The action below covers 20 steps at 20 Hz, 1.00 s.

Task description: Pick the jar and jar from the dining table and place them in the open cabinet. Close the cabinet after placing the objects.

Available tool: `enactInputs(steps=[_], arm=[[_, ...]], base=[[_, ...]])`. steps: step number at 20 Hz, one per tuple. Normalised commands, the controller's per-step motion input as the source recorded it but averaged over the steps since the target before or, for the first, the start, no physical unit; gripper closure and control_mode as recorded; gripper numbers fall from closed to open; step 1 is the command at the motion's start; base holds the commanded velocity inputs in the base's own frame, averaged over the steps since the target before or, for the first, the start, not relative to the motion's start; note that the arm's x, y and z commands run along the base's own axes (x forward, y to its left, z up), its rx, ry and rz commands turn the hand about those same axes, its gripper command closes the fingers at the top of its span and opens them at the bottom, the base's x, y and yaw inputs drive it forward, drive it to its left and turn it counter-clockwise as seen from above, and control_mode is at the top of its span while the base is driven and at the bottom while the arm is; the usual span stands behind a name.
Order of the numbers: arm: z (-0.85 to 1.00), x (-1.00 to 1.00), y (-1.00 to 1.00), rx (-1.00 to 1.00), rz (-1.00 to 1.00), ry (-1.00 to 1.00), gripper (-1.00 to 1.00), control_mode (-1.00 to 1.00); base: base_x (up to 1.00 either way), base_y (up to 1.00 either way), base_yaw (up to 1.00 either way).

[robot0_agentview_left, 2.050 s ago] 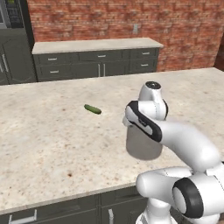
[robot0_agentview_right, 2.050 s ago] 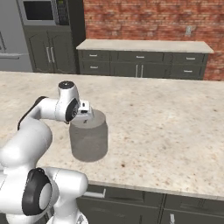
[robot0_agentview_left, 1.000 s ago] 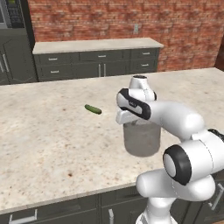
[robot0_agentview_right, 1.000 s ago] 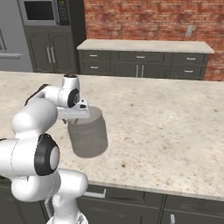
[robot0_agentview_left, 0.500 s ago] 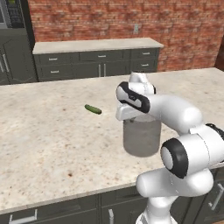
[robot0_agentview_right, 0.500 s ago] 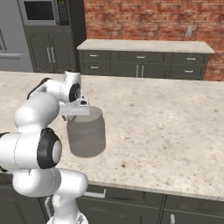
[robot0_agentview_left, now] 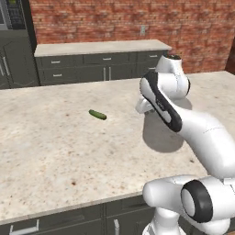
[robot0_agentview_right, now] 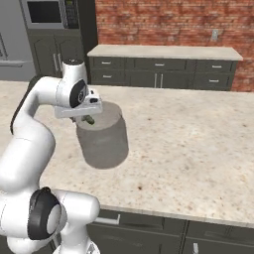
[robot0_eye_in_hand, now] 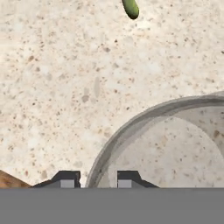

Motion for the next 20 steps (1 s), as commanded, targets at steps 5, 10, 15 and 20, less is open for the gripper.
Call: enactInputs(steps=[5, 10, 15, 20], arm=[[0.96, -0.78, 0.0, 0.0, 0.14, -0.4, 1.0, -1.0], [0.9, -0.77, 0.0, 0.0, 0.2, -0.33, 1.0, -1.0], [0.74, -0.8, 0.0, 0.0, 0.22, -0.28, 1.0, -1.0], [0.5, -0.87, 0.0, 0.0, 0.14, -0.26, 1.0, -1.0]], base=[[0.0, 0.0, 0.0], [0.0, 0.0, 0.0], [0.0, 0.0, 0.0], [0.0, 0.0, 0.0]])
